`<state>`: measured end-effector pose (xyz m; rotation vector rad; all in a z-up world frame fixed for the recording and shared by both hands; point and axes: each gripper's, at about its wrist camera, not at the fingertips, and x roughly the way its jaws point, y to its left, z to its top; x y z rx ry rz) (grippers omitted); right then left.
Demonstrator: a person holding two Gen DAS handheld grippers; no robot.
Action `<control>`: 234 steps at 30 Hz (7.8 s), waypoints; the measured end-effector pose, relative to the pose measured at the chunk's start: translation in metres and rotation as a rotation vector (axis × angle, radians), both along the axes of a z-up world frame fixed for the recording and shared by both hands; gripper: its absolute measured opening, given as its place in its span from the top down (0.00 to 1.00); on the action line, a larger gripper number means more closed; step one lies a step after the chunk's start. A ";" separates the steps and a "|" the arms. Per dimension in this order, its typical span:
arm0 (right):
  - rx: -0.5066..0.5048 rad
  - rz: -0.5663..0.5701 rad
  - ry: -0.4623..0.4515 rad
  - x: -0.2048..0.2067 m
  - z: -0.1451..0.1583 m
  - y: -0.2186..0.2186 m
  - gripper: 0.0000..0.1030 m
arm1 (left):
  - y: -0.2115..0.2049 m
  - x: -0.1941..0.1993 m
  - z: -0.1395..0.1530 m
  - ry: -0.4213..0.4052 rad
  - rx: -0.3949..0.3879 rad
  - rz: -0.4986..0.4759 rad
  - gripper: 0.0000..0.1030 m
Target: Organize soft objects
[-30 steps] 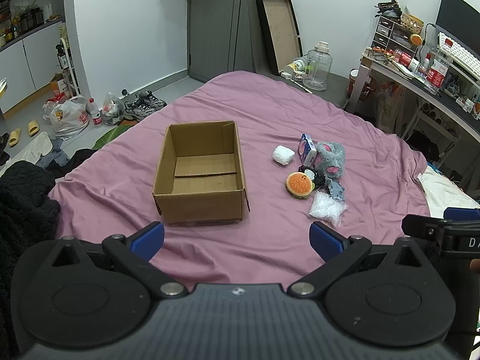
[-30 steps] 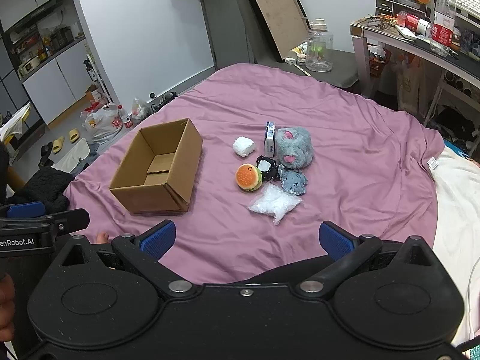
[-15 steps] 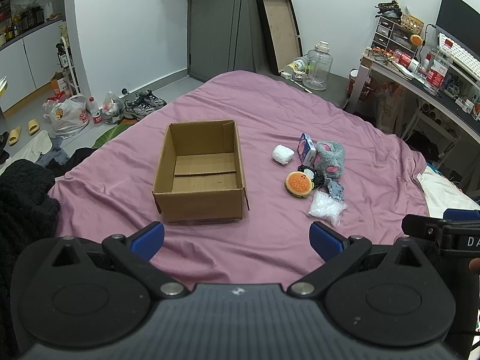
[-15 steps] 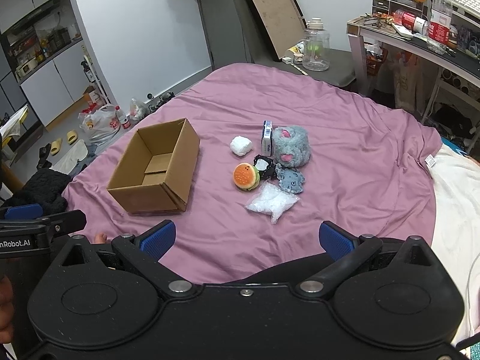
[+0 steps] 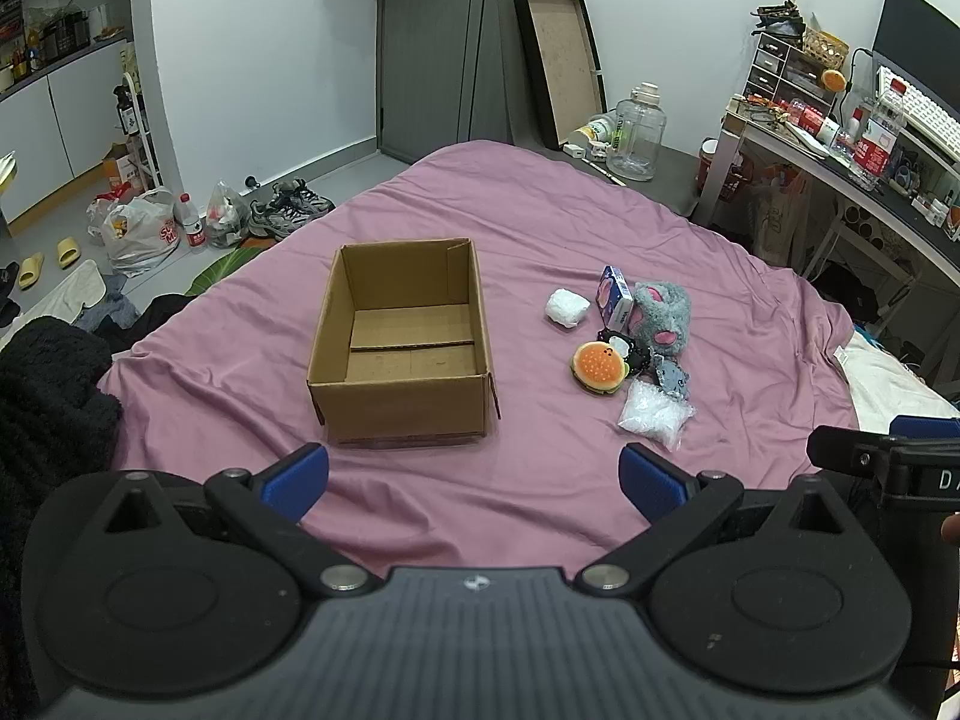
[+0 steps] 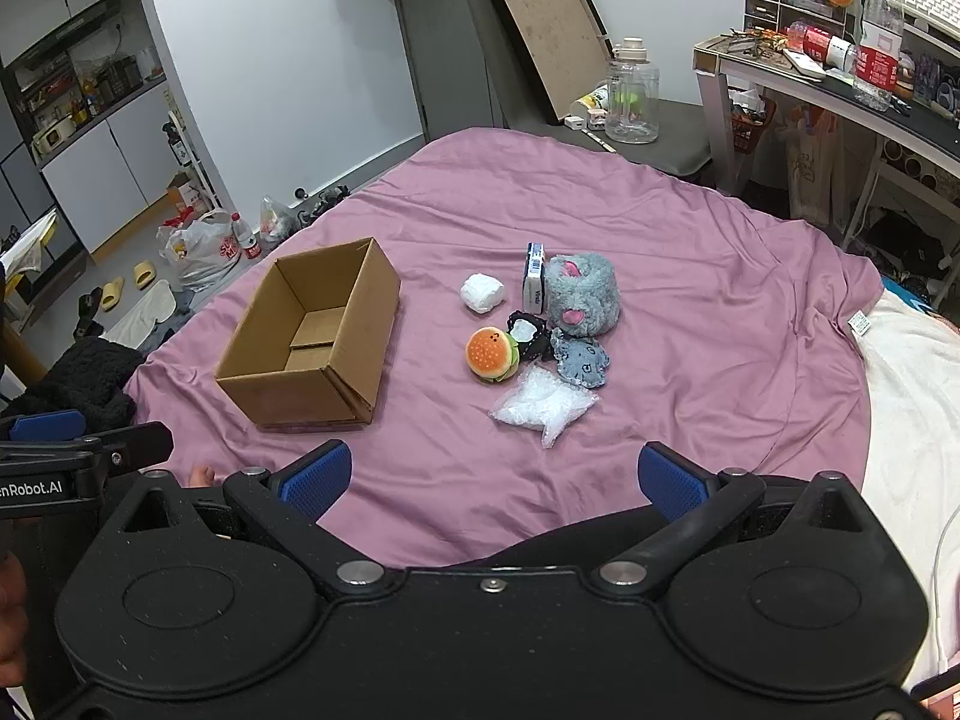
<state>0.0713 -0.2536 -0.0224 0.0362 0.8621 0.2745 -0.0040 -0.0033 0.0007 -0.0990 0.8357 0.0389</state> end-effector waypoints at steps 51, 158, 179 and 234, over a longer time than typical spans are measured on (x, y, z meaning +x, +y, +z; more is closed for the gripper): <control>0.122 -0.013 0.080 0.071 -0.050 -0.019 0.00 | -0.011 0.066 -0.033 0.044 -0.003 0.001 0.01; 0.291 -0.019 0.080 0.169 -0.045 0.090 0.74 | 0.079 0.193 -0.057 0.111 -0.343 0.115 0.57; 0.260 0.058 0.129 0.209 -0.052 0.162 0.74 | 0.151 0.229 -0.082 0.153 -0.402 0.212 0.57; 0.205 0.010 0.192 0.233 -0.051 0.137 0.40 | 0.150 0.244 -0.080 0.229 -0.308 0.251 0.17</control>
